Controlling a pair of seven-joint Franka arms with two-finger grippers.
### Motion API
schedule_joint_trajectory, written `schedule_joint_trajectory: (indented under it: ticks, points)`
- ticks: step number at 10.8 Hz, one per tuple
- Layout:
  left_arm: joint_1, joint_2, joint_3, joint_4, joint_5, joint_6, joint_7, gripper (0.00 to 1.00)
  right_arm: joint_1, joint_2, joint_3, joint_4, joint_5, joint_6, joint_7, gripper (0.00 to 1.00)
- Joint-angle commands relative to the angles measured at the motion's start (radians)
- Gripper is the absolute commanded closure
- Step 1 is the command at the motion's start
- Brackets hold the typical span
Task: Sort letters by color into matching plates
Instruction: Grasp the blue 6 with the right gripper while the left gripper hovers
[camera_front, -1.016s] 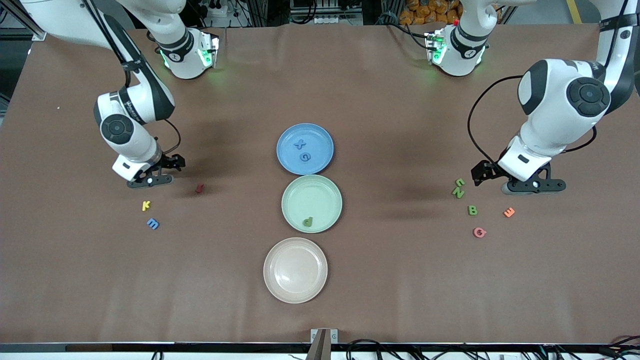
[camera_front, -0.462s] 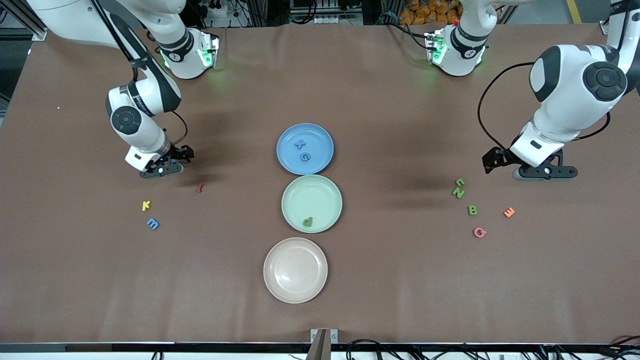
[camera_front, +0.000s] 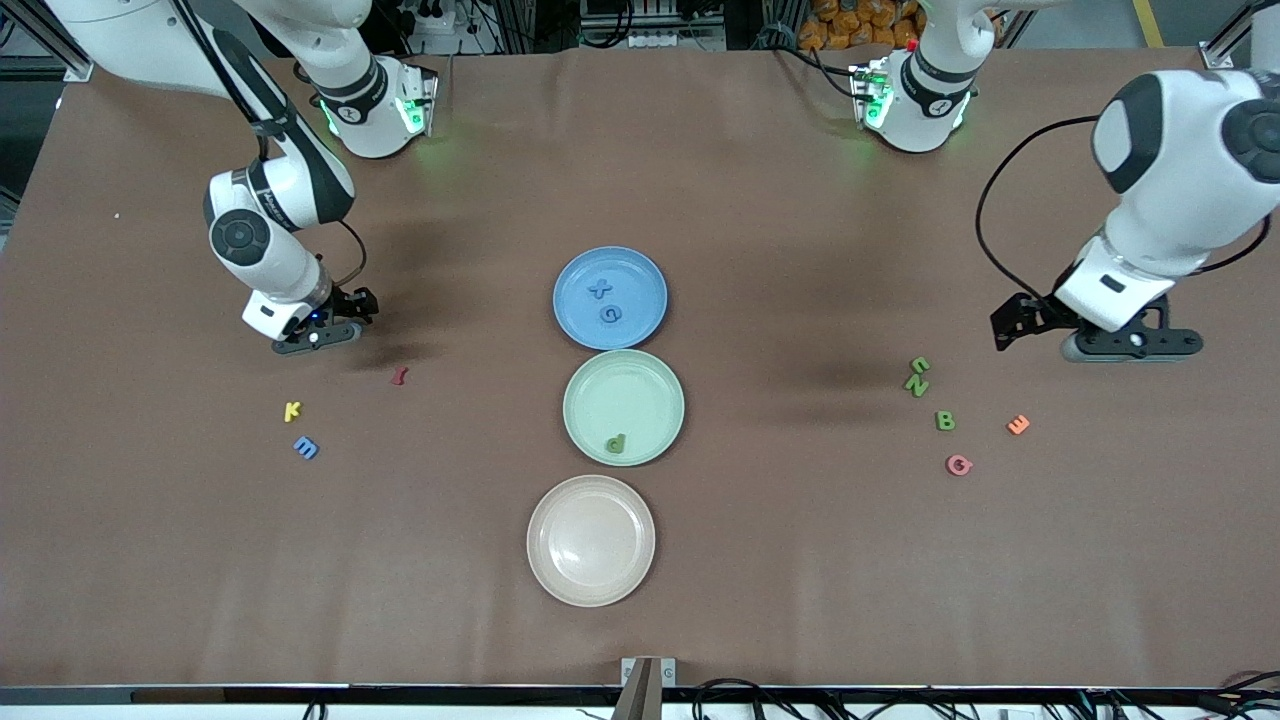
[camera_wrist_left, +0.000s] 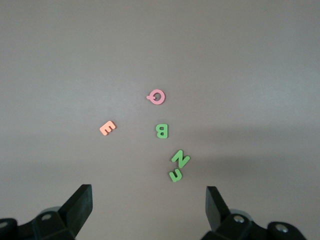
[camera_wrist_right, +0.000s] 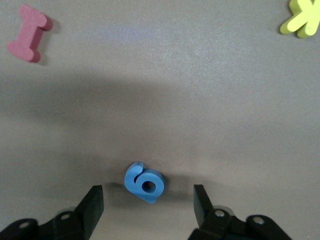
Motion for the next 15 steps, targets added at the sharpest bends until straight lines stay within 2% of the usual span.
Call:
schedule_joint_trajectory:
  ticks: [1,4,9,11,12,14,15]
  points:
    - [0.017,0.009,-0.004,0.170,-0.025,-0.191,0.031,0.00,-0.016,-0.023,0.007,-0.037,0.026,0.020,-0.029,0.25]
    - [0.015,0.012,-0.004,0.293,-0.020,-0.381,0.031,0.00,-0.019,-0.013,0.006,-0.035,0.029,0.020,-0.029,0.32]
    - [-0.002,0.099,-0.022,0.238,-0.019,-0.441,-0.012,0.00,-0.021,0.018,0.006,-0.030,0.031,0.059,-0.025,0.41]
    - [-0.003,0.116,-0.033,0.176,-0.020,-0.360,-0.052,0.00,-0.016,0.029,0.006,-0.027,0.087,0.061,-0.020,0.46]
    - [-0.003,0.116,-0.055,0.121,-0.019,-0.292,-0.113,0.00,-0.016,0.029,0.006,-0.027,0.092,0.061,-0.020,0.53]
    - [-0.003,0.129,-0.076,0.019,-0.013,-0.137,-0.179,0.00,-0.016,0.029,0.006,-0.026,0.092,0.061,-0.026,0.77]
    - [-0.003,0.150,-0.081,-0.010,-0.013,-0.080,-0.179,0.00,-0.016,0.029,0.006,-0.024,0.092,0.061,-0.026,0.80]
